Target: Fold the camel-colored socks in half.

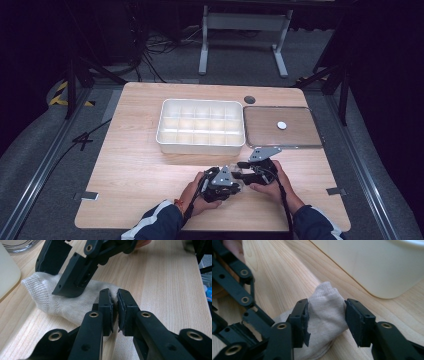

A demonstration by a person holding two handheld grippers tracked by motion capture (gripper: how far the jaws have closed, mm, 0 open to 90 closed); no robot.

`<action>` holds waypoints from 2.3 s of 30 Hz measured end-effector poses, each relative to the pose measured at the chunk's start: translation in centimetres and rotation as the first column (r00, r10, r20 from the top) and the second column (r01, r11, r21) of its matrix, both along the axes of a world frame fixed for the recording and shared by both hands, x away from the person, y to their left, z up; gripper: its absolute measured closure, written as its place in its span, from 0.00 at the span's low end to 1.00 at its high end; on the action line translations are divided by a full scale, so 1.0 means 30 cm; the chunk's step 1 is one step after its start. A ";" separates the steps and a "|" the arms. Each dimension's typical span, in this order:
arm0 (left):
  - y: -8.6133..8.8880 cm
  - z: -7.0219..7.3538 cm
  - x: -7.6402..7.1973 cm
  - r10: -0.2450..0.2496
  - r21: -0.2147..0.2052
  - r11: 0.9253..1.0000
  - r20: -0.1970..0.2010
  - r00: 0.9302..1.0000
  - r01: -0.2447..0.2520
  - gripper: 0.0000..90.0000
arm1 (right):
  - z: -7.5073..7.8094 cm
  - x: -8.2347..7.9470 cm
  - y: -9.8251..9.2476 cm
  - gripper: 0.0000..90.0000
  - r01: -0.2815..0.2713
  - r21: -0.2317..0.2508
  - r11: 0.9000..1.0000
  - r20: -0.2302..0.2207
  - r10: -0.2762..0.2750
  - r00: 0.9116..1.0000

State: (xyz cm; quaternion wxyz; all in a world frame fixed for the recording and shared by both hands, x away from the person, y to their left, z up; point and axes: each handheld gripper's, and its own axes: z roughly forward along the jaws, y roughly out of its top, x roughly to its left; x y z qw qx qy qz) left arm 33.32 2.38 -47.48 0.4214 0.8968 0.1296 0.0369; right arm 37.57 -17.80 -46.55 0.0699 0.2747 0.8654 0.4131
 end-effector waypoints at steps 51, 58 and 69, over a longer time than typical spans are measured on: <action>0.459 0.037 -0.033 0.276 0.213 0.939 0.006 0.961 -0.271 0.30 | -0.003 -0.012 -0.016 0.81 -0.083 0.104 0.991 -0.187 0.102 0.977; 0.564 0.019 -0.002 0.383 0.208 0.902 0.017 0.924 -0.378 0.25 | 0.014 -0.026 -0.030 0.82 -0.095 0.095 0.991 -0.130 0.107 0.986; 0.577 -0.004 0.021 0.429 0.170 0.892 -0.029 0.903 -0.419 0.22 | 0.067 -0.029 -0.072 0.82 -0.070 0.106 0.992 -0.022 0.073 0.997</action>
